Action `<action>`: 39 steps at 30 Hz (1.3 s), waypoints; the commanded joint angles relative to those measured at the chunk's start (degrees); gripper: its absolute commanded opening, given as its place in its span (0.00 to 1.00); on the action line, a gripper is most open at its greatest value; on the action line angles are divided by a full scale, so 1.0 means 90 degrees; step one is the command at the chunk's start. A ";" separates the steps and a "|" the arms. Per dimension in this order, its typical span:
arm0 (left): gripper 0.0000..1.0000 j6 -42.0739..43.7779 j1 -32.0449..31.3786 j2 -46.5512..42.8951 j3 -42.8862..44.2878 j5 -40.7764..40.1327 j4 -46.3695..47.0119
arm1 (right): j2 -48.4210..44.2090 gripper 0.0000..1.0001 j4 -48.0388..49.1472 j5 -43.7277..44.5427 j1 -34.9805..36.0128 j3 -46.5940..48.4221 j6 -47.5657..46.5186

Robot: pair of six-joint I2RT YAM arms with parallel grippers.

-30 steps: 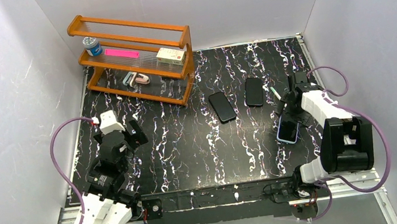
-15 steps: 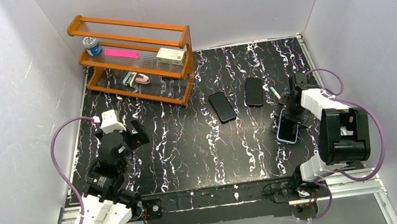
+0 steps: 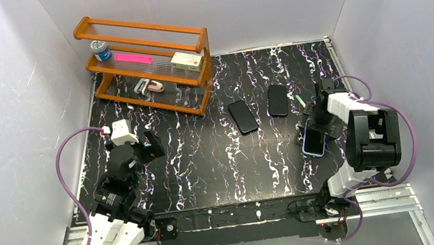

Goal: Take the phone out of the phone case
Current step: Pick up the phone at the center of the board.

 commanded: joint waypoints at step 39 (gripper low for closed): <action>0.98 -0.1606 -0.0023 0.2322 -0.0067 0.3725 0.1318 | -0.0869 0.02 0.1859 -0.1734 0.4038 -0.0441 0.1403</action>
